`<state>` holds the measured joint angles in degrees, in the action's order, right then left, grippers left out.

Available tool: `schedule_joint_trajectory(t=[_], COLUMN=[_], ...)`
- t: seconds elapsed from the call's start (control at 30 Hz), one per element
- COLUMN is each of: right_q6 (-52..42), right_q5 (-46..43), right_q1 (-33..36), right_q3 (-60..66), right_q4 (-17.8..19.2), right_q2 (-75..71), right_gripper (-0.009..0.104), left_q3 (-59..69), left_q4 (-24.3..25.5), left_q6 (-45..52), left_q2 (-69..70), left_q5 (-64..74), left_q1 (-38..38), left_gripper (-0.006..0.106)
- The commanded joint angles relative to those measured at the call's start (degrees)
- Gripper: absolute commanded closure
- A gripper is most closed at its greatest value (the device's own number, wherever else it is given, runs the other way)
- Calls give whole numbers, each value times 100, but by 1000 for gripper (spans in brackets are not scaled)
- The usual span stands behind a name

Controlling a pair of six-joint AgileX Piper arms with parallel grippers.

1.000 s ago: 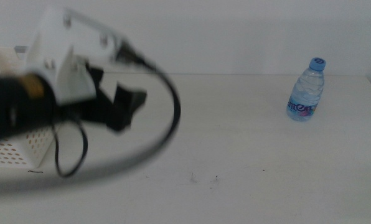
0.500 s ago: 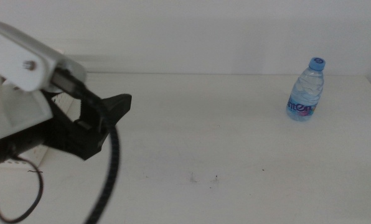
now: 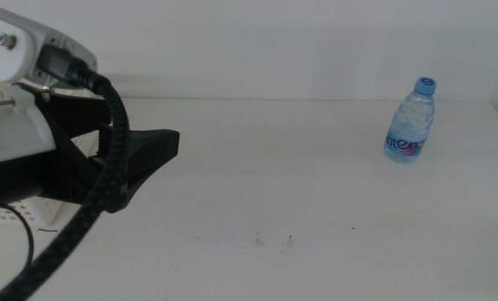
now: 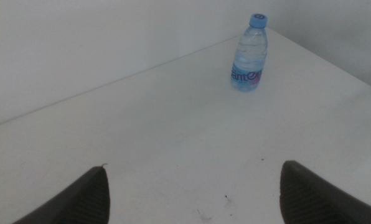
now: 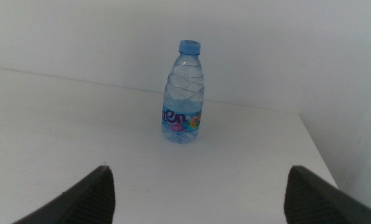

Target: Use arms to grab the bottles and put them into the dustbin to the left of the table.

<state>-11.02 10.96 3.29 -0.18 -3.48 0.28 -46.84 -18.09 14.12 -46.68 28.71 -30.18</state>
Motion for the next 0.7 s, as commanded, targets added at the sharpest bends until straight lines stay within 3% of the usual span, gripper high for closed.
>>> schedule_joint_trajectory(t=[0.0,0.03,0.23,0.37,0.53,0.67], right_q6=[-36,-105,246,246,258,276], right_q5=[-32,-276,-1096,-1941,-2845,-3929], right_q1=[-49,-49,-49,-49,-49,-49], right_q3=[18,18,18,18,-158,-158], right_q4=[35,190,165,83,-459,-429], right_q2=[-28,-28,68,1374,3199,4442], right_gripper=[18,18,18,18,18,18], left_q3=[-41,-41,-41,-41,-41,-41], left_q4=[28,28,28,28,28,28], left_q6=[-66,-66,-55,-55,-55,-55], left_q2=[14,14,14,14,14,14], left_q5=[-92,-92,-104,-116,-116,-116], left_q1=[-8,-8,-8,-8,-8,-8], left_gripper=[7,7,7,7,7,7])
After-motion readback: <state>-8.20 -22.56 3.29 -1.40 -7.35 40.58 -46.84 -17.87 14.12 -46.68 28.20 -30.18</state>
